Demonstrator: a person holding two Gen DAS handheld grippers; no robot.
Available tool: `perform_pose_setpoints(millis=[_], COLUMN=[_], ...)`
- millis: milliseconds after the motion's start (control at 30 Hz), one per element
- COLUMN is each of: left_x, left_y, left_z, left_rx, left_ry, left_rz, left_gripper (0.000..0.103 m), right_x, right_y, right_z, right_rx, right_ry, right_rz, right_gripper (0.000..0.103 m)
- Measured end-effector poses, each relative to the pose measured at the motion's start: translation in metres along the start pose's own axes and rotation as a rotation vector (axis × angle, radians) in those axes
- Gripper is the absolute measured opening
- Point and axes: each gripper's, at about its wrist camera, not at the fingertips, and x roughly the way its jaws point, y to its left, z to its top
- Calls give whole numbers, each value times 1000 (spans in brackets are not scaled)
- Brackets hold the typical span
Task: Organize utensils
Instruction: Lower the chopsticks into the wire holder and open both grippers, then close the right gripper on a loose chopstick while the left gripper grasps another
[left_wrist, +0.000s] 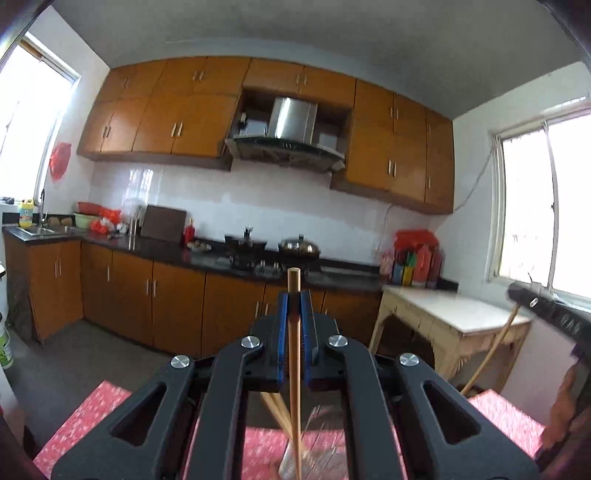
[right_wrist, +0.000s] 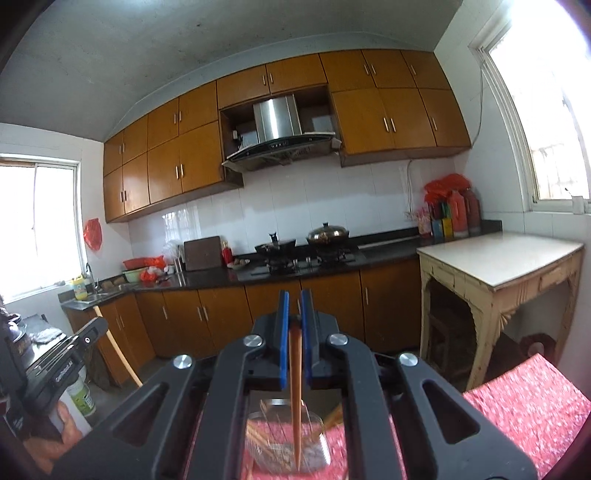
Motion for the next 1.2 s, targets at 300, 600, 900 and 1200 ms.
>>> perform_pose_setpoints(millis=[300,600,900,1200], left_x=[65,109,92,38], left_y=[-24,-22,-6,9], left_z=[-18,-66,-65,-78], left_rx=[-25,-9,-15,13], left_ry=[-30,93,156,199], left_rz=[51,57,103,138], left_gripper=[7,7,8,24], right_x=[82,135,99,40], right_y=[-5,-20,-47,-73], right_z=[-22,-64,-74,-115], right_rx=[37,45,55,73], right_ry=[2,127,141,231], right_rz=[-32,-37,-127,-185], right_gripper=[7,9,36,36])
